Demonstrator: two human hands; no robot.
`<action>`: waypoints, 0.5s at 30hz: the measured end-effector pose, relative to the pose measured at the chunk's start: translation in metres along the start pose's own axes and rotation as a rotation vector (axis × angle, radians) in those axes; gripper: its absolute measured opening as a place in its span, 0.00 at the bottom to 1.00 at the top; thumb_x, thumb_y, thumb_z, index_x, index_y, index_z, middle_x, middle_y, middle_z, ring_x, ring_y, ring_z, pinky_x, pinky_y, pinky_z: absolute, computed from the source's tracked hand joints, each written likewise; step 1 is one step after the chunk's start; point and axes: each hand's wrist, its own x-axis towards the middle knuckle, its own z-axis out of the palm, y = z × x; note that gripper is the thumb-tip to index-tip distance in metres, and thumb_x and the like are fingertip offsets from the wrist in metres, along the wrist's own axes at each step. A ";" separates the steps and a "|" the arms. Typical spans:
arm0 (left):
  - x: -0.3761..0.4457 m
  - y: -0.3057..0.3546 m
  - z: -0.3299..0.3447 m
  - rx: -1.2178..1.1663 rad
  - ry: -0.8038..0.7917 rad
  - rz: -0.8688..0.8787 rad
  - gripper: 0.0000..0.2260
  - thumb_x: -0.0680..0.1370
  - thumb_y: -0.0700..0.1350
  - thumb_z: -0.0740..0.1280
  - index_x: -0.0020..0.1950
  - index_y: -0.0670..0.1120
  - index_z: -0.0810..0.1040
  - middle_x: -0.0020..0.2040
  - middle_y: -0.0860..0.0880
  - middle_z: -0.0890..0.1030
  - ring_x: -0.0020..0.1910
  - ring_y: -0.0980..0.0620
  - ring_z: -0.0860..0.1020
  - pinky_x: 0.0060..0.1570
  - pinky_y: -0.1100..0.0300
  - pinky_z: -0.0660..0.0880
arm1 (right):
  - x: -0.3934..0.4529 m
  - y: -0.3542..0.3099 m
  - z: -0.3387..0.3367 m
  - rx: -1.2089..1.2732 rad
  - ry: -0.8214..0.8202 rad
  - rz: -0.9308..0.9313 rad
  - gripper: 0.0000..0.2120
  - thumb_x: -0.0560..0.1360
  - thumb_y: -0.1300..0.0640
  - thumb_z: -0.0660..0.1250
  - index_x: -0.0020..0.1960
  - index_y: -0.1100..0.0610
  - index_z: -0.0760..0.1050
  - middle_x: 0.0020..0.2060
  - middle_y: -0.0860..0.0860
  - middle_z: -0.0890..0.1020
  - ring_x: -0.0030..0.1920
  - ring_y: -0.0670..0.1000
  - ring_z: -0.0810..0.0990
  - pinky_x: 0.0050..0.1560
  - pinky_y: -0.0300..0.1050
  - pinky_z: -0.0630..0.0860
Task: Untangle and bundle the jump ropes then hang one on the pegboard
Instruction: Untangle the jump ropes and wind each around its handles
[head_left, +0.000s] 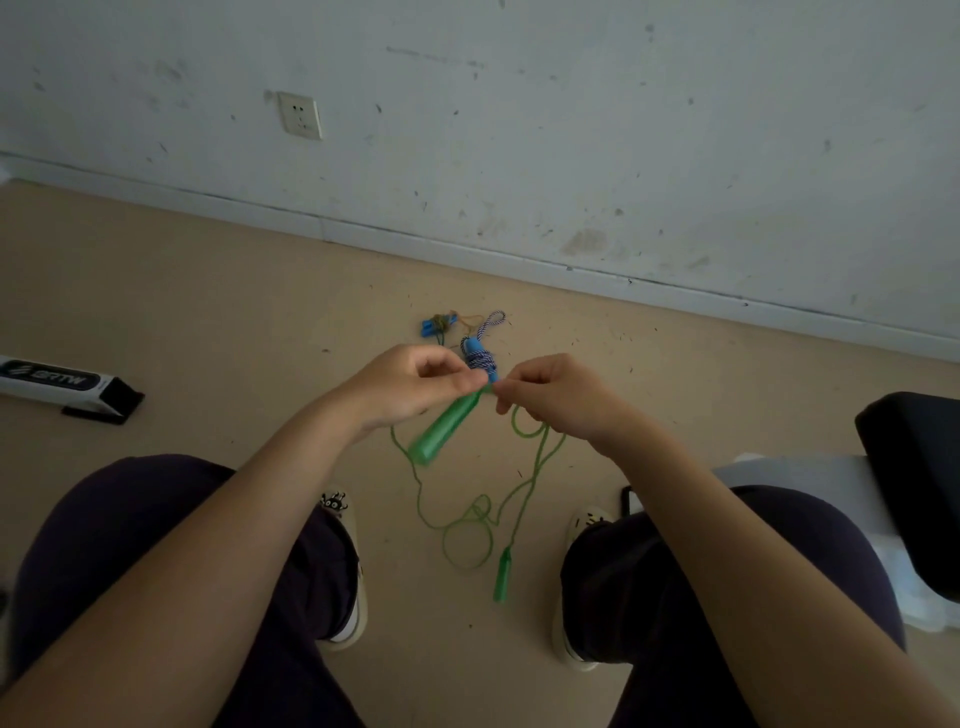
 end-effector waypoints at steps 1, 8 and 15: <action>0.000 0.000 0.000 -0.003 -0.037 -0.013 0.20 0.65 0.68 0.75 0.49 0.57 0.83 0.48 0.55 0.82 0.42 0.62 0.79 0.45 0.63 0.73 | 0.001 0.001 0.000 -0.011 0.018 -0.007 0.12 0.77 0.48 0.68 0.38 0.50 0.82 0.21 0.40 0.70 0.24 0.40 0.66 0.28 0.33 0.65; -0.002 -0.002 0.003 0.076 -0.117 -0.011 0.07 0.76 0.54 0.72 0.54 0.57 0.84 0.44 0.56 0.86 0.44 0.62 0.83 0.46 0.65 0.73 | 0.002 0.004 -0.002 -0.084 0.062 -0.036 0.07 0.75 0.45 0.71 0.39 0.43 0.83 0.28 0.36 0.77 0.31 0.36 0.72 0.36 0.35 0.69; 0.006 -0.008 0.011 0.349 0.256 0.096 0.08 0.78 0.55 0.70 0.53 0.52 0.79 0.54 0.55 0.78 0.54 0.57 0.75 0.45 0.69 0.65 | -0.001 0.002 0.000 -0.033 -0.001 0.001 0.11 0.77 0.46 0.69 0.39 0.49 0.83 0.19 0.39 0.68 0.21 0.39 0.66 0.23 0.27 0.62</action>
